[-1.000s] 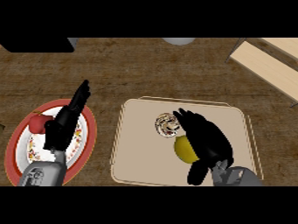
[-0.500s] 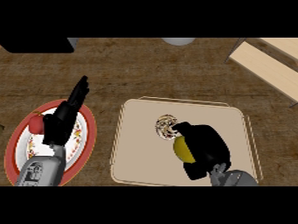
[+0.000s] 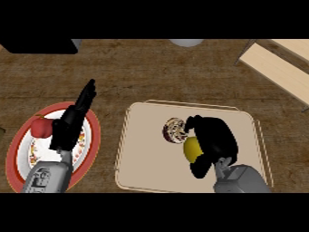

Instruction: Pick the lemon from the tray and place it in the tiered shelf

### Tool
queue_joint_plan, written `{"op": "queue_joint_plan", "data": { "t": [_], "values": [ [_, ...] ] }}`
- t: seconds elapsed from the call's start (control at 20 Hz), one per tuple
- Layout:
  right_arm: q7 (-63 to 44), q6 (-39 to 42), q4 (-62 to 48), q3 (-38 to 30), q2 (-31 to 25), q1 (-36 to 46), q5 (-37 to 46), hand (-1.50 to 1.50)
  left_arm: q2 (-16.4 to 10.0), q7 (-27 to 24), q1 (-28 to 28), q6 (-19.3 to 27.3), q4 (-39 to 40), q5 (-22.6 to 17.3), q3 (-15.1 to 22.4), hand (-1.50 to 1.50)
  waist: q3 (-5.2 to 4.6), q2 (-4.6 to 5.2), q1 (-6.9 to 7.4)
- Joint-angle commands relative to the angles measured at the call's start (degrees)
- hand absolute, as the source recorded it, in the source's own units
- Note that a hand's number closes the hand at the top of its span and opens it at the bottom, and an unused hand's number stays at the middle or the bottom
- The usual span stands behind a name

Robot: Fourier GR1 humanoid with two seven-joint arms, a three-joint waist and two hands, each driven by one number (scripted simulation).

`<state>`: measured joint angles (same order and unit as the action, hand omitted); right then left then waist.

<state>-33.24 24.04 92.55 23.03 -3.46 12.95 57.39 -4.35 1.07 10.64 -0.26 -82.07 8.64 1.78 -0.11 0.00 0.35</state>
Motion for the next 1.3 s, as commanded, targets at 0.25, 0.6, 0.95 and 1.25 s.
{"op": "queue_joint_plan", "data": {
  "t": [0.25,0.6,0.95,1.25],
  "values": [
    [-31.31,-19.24,-9.74,-19.35,3.40,13.91,2.44,1.50,0.10,-0.36,1.83,-1.16,0.37,0.06,0.99,0.00,0.10,1.57,3.17],
    [-37.51,-39.53,-16.36,-22.14,3.43,29.81,8.26,1.50,1.67,0.22,2.59,-1.47,0.68,0.97,3.44,0.00,0.11,1.39,5.62],
    [-44.59,-47.10,-25.74,-21.14,3.44,41.96,18.56,1.50,1.72,1.96,3.04,-0.58,1.39,0.76,2.23,0.00,0.00,0.75,4.40],
    [-48.02,-42.25,-34.23,-26.75,3.44,52.09,30.47,1.50,0.45,0.73,2.37,-1.62,0.39,-0.80,0.58,0.00,-0.05,0.52,2.69]
  ]
}}
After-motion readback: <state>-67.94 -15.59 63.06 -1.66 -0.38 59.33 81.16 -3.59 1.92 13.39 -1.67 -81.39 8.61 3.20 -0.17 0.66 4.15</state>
